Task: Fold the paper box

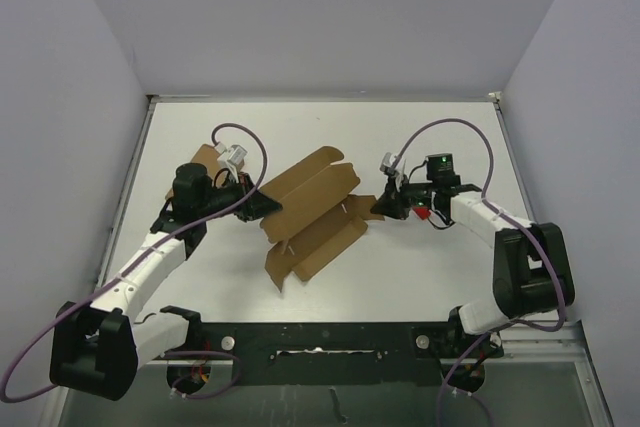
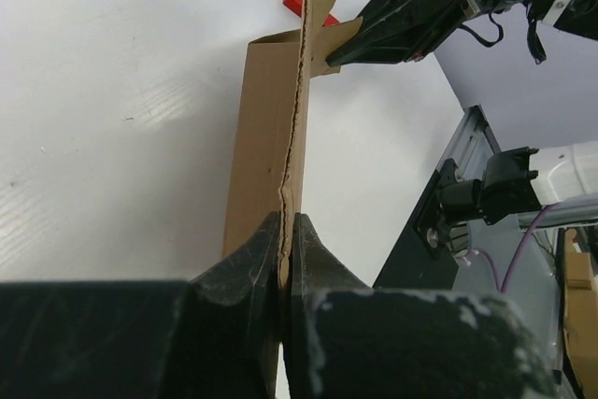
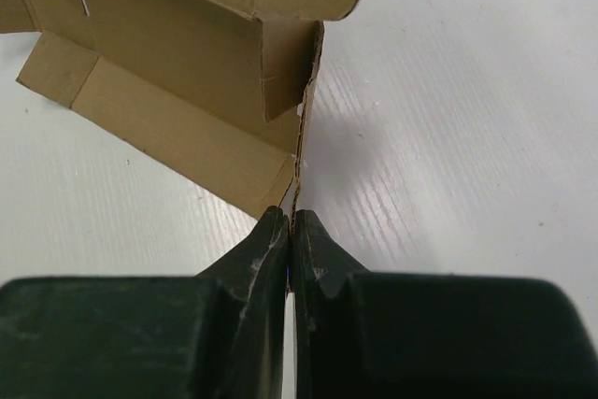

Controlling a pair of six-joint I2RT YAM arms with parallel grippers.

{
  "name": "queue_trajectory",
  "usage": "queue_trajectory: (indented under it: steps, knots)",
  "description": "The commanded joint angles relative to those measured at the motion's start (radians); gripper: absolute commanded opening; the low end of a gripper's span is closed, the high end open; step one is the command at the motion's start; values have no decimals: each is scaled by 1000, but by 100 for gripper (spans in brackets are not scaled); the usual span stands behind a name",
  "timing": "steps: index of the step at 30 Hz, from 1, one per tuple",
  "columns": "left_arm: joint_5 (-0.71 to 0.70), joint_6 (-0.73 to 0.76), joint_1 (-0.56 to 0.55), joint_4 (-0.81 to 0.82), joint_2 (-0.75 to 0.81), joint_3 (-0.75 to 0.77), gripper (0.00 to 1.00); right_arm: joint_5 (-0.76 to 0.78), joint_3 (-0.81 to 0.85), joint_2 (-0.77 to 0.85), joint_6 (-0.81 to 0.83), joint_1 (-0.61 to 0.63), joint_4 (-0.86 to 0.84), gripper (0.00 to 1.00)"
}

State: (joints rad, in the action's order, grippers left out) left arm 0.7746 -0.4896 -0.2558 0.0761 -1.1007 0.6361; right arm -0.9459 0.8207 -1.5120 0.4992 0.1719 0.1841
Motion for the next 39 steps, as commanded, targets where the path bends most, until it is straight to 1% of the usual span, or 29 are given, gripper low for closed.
queue_trajectory:
  steps: [1,5,9,11,17,18,21,25,32,39]
  knots:
    - [27,-73,0,111,30,-4,0,-48,-44,88,34,-5,-89,0]
    - [9,-116,4,141,40,-25,0,-80,-119,149,10,-38,-189,0]
    - [15,-122,4,167,40,-40,0,-110,-160,174,26,-48,-215,0]
    - [25,-116,-1,176,39,-42,0,-129,-173,173,42,-49,-215,0]
    - [28,-43,-58,134,56,-38,0,-170,-148,172,154,-45,-94,0]
    - [29,-37,-66,128,56,-36,0,-174,-137,170,206,-45,-57,1]
    - [32,-25,-85,119,56,-35,0,-143,-109,161,272,-46,24,4]
    - [31,-18,-96,118,53,-35,0,-82,-82,142,313,-46,75,8]
    - [15,1,-117,96,47,-15,0,-32,-38,105,314,-45,122,17]
    - [-22,46,-139,34,56,16,0,-10,-21,113,273,-45,115,31]
